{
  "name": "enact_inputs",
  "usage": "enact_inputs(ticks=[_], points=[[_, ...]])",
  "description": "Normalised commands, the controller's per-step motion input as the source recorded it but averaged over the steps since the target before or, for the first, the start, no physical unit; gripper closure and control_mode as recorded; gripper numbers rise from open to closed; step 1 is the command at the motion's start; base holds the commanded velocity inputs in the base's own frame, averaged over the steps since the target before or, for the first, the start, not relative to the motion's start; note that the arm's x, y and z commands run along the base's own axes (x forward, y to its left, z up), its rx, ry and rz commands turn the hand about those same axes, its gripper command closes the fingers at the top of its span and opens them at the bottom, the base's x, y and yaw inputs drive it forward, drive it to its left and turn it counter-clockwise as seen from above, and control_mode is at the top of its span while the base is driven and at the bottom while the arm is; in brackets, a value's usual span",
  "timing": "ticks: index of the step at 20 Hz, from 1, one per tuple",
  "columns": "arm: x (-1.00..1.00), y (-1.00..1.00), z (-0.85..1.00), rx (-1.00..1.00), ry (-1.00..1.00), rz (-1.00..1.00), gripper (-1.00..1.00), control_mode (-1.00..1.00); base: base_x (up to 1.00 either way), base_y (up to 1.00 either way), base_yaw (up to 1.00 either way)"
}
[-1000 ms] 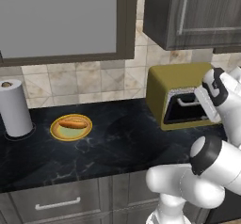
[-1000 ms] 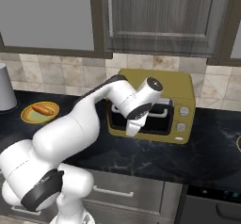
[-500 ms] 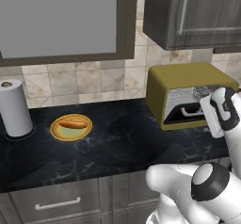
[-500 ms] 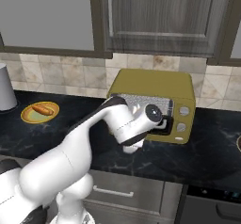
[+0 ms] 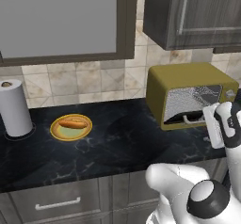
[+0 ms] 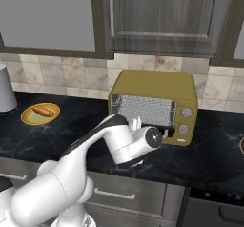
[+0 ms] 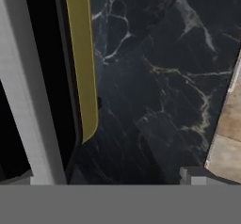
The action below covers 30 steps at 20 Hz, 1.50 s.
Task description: Open the toaster oven door. Place the hotdog bun on the bottom rack in the toaster oven and place the chicken drumstick on the top rack.
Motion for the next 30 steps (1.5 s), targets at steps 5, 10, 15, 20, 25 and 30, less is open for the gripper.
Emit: enact_inputs(ticks=[5, 10, 15, 20, 25, 30], points=[[-0.61, -0.26, 0.43, 0.08, 0.0, 0.21, -1.0, -1.0, 0.0, 0.0, 0.0], [-0.46, -0.17, 0.36, 0.04, 0.0, 0.61, -1.0, -1.0, 0.0, 0.0, 0.0], [-0.41, -0.09, 0.36, 0.02, 0.01, 0.7, -1.0, -1.0, 0.0, 0.0, 0.0], [-0.41, -0.18, 0.36, 0.01, 0.0, 0.64, -1.0, -1.0, 0.0, 0.0, 0.0], [-0.09, -0.2, 0.41, 0.0, -0.04, 0.36, -1.0, -1.0, 0.0, 0.0, 0.0], [-0.09, -0.1, 0.4, -0.03, -0.22, 0.2, -1.0, -1.0, 0.0, 0.0, 0.0]])
